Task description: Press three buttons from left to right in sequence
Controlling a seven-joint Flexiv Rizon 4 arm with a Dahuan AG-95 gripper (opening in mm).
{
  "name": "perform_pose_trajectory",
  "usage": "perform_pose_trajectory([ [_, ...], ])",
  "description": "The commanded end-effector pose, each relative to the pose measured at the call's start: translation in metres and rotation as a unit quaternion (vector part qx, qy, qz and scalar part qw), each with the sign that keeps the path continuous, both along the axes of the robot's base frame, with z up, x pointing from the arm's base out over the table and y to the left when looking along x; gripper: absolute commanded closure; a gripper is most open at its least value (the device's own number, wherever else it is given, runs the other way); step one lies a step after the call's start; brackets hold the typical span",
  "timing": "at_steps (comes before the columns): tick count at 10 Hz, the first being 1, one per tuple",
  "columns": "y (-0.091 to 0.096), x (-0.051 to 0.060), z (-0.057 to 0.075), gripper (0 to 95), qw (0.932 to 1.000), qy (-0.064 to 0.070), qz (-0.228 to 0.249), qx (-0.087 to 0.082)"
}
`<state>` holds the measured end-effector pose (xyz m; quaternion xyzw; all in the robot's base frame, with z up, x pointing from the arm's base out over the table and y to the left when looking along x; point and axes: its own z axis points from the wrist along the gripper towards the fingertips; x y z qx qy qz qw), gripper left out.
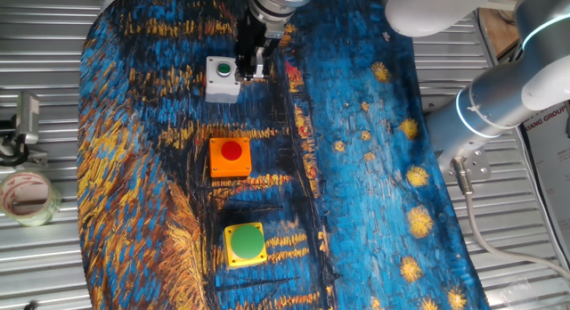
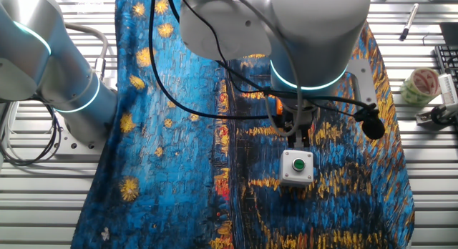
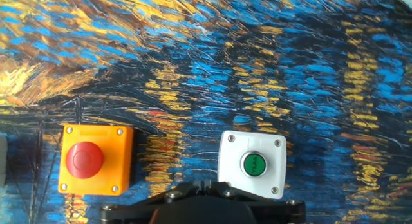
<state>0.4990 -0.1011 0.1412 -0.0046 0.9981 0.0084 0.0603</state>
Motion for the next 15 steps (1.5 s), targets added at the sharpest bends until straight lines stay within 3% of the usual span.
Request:
perform_pose_trajectory([
  [1,0.0,-0.0002,-0.0003,95.0,1.0,0.0,-0.006,0.001],
  [8,0.0,-0.0002,-0.0003,95.0,0.9998,-0.003,-0.02,0.002],
  [10,0.0,-0.0002,-0.0003,95.0,0.9998,-0.003,-0.021,-0.004],
  [15,0.0,-0.0002,-0.0003,95.0,0.9996,0.0,-0.026,0.005],
])
